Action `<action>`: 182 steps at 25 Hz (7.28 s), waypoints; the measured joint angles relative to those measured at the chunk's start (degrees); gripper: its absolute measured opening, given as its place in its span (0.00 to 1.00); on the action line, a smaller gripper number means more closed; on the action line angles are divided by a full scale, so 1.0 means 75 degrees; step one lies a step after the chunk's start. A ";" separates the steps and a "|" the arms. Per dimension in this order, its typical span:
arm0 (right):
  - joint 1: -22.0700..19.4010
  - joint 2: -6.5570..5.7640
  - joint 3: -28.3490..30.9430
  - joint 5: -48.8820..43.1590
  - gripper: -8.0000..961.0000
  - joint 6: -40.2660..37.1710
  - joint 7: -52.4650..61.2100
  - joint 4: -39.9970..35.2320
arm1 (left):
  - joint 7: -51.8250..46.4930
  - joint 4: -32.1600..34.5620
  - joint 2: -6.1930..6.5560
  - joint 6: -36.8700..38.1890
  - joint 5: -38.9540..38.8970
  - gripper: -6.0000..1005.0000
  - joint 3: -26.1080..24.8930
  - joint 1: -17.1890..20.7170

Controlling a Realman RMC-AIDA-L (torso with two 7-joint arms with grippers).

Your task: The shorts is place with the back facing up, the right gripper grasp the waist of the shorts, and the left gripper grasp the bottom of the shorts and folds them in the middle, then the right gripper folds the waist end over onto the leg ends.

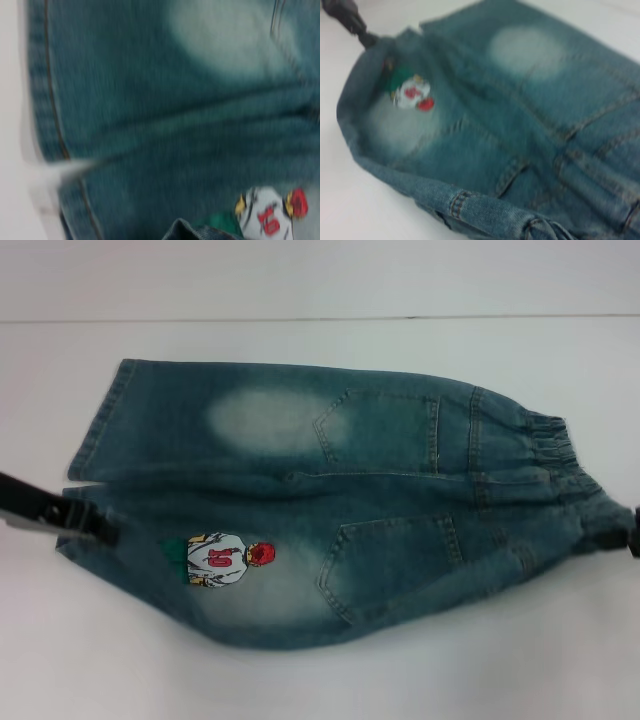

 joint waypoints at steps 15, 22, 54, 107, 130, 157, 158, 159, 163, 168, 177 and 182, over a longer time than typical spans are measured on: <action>0.0166 -0.0025 0.0520 0.1936 0.06 0.1462 0.1441 0.0279 | 0.0695 0.0419 -0.0007 -0.2067 -0.1599 0.05 -0.0309 0.0049; 0.0421 0.0058 0.0445 0.2047 0.06 0.2670 0.1455 0.0669 | 0.0958 0.0247 -0.0220 -0.3231 -0.1884 0.05 -0.0251 0.0019; 0.0893 -0.0419 -0.0184 0.2615 0.35 0.5288 0.1066 0.2658 | 0.0883 -0.0857 -0.0329 -0.5569 -0.1870 0.17 0.0347 -0.0367; -0.0200 0.0247 -0.0563 0.3999 0.95 0.5735 -0.4165 0.4259 | 0.6272 -0.1821 -0.0757 0.0560 -0.5589 0.93 0.0950 0.0939; -0.0570 0.0211 -0.1308 0.3904 0.54 0.5216 -0.4570 0.4192 | 0.6301 -0.1827 -0.0757 0.0134 -0.5660 0.92 0.0914 0.0941; -0.1745 0.0347 -0.1392 0.3823 0.16 0.3245 -0.3990 0.2295 | 0.8953 -0.4384 -0.0949 -0.2021 -0.7896 0.61 0.0960 0.0534; -0.1781 0.0357 -0.1393 0.3813 0.16 0.3163 -0.3903 0.2171 | 0.9171 -0.4653 -0.0949 -0.2189 -0.7970 0.57 0.0963 0.0417; -0.1820 0.0367 -0.1393 0.3804 0.16 0.3038 -0.3809 0.2027 | 0.9428 -0.4957 -0.0948 -0.2384 -0.8053 0.53 0.0960 0.0283; -0.1926 0.0382 -0.1394 0.3790 0.16 0.2538 -0.3471 0.1526 | 1.0306 -0.6171 -0.0948 -0.3118 -0.8322 0.36 0.0948 -0.0333; -0.1992 0.0391 -0.1413 0.3601 0.16 0.2052 -0.3013 0.0880 | 1.0933 -0.6957 -0.0947 -0.3921 -0.8486 0.15 0.0851 -0.0824; -0.2083 0.0387 -0.1385 0.3339 0.15 0.1225 -0.2206 -0.0282 | 1.2244 -0.8156 -0.0947 -0.5250 -0.9003 0.04 0.0163 -0.1342; -0.2065 0.0373 -0.1244 0.3424 0.15 0.1080 -0.1971 -0.0678 | 1.2816 -0.8624 -0.0948 -0.5480 -0.8953 0.04 -0.0085 -0.1491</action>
